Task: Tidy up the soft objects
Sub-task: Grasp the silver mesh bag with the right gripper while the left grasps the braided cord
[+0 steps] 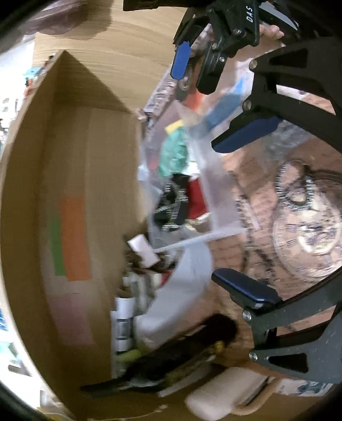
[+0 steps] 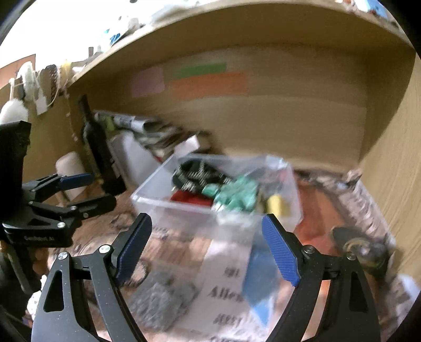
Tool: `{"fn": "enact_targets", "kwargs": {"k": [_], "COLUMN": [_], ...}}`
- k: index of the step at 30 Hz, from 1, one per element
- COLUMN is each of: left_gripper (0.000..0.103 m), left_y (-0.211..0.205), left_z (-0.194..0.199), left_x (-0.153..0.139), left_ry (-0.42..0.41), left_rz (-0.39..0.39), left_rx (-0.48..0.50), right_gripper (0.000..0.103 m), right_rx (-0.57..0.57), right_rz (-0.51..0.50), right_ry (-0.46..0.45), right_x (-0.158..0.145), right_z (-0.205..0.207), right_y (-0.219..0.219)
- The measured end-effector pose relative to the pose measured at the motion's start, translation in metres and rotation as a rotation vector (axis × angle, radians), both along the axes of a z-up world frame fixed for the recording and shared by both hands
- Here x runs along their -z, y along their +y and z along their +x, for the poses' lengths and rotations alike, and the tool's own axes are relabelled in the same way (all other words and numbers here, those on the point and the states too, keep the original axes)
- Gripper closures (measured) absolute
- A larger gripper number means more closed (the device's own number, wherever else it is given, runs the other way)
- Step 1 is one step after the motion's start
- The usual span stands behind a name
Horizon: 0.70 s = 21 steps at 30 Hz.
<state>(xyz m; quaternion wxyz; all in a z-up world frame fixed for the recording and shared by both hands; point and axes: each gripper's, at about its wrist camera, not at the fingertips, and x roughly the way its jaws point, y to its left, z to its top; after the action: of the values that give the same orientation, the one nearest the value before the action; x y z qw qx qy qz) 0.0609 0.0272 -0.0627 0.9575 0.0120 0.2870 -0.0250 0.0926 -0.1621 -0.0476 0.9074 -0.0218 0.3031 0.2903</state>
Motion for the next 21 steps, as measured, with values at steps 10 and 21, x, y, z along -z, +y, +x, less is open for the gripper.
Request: {"fn": "enact_targets", "kwargs": {"k": [10,21], "left_gripper": [0.013,0.013], "left_y": [0.008,0.000], "left_z": [-0.016,-0.022], "left_x": [0.056,0.091], "left_ry": [0.173,0.272], "left_rz": [-0.039,-0.046], "left_rx": [-0.007,0.032], "right_gripper": [0.019,0.044], "right_rx": [-0.081,-0.150], "right_rz": [-0.032,-0.079], "right_ry": [0.183,0.285], "right_x": [0.048,0.079], "right_z": [-0.017,-0.021], "right_y": [0.021,0.035]}}
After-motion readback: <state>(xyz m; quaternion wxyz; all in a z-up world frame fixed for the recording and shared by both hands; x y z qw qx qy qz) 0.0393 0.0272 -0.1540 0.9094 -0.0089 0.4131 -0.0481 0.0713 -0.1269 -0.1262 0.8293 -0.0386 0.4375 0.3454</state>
